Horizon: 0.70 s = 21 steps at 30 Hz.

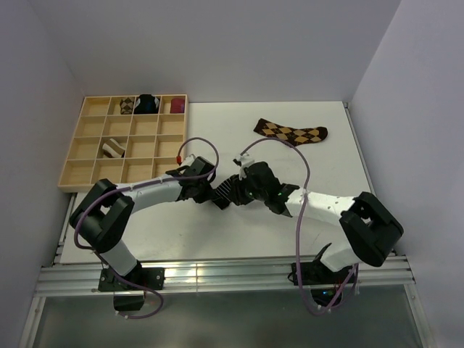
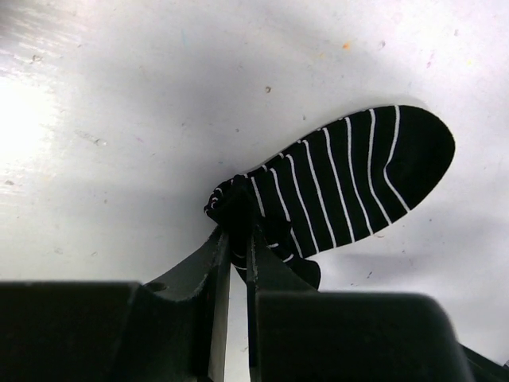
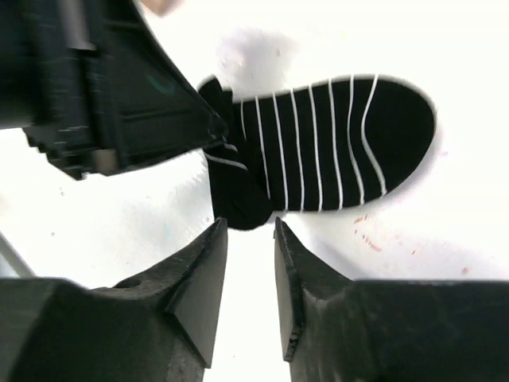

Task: Roll the socks
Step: Roll the sock at the center of the board.

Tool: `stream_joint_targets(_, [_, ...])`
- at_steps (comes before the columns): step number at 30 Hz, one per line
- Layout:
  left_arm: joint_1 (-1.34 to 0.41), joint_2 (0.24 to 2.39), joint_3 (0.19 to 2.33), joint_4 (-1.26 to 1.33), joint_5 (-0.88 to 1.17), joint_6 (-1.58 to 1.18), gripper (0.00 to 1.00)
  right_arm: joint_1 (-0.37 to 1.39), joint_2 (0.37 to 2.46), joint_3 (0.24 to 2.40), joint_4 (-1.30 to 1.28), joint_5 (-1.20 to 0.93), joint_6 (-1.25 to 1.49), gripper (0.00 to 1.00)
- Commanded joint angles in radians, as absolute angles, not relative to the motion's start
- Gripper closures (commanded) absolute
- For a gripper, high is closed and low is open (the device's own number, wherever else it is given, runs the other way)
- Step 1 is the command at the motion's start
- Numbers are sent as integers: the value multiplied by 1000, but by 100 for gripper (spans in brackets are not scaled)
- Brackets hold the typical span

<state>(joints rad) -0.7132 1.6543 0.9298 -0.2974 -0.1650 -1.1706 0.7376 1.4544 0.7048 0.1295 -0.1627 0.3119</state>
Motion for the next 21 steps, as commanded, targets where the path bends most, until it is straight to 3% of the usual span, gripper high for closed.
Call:
stream_joint_targets(1, [-718, 1675, 968, -351, -175, -1158, 89, 793, 1416, 670, 273, -12, 209, 61])
stream_joint_targets(7, [-716, 1687, 982, -365, -164, -1152, 89, 894, 1457, 652, 368, 40, 134, 54])
stream_joint_targets(21, [-716, 1686, 986, -360, -147, -1150, 89, 965, 1643, 742, 324, 78, 94, 53])
